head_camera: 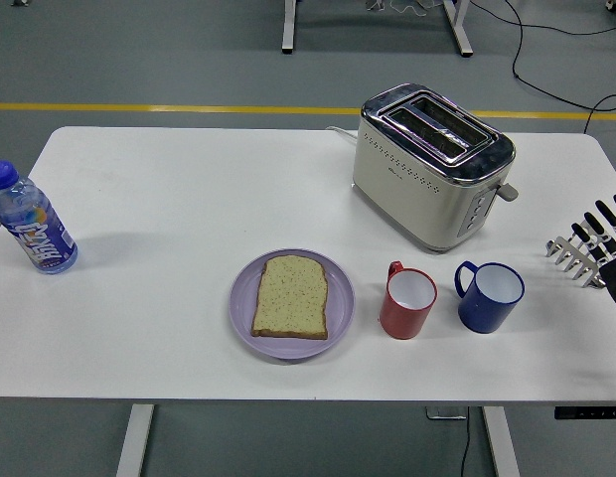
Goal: Pick up the cup,pour liquid into bread,place the cup on the desk
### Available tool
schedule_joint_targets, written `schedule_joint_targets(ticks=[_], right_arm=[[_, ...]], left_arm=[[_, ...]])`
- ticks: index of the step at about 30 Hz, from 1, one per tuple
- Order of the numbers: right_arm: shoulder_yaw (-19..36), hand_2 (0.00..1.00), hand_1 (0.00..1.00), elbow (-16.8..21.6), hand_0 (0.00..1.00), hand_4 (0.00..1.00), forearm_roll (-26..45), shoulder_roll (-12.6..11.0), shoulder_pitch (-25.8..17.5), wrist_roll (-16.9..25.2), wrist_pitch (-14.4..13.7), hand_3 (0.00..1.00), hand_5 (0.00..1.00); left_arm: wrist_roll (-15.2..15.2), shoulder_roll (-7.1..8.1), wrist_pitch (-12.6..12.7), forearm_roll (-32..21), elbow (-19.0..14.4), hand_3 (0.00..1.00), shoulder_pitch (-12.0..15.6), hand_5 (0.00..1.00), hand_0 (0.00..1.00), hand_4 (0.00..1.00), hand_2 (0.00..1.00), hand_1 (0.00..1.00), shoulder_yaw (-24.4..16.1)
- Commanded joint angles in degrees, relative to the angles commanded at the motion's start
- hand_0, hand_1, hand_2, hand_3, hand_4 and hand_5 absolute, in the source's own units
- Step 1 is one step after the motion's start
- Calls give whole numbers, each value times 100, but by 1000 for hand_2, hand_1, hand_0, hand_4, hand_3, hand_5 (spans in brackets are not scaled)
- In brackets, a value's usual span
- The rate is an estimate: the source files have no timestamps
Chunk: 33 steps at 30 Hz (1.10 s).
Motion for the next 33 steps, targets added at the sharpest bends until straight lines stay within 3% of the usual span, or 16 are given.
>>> schedule_joint_targets(ticks=[12,33], right_arm=[[8,620,547,-39,644,617,7,20,-11,14,54,595,137],[18,616,544,-14,643,616,85,38,-26,56,-49,593,135]], left_arm=[[-13,-4,-7,-35,4,611,13,998,690,396,773,756,19],[-23,-15,-16,-68,7,611,19,998,690,396,773,756,36]])
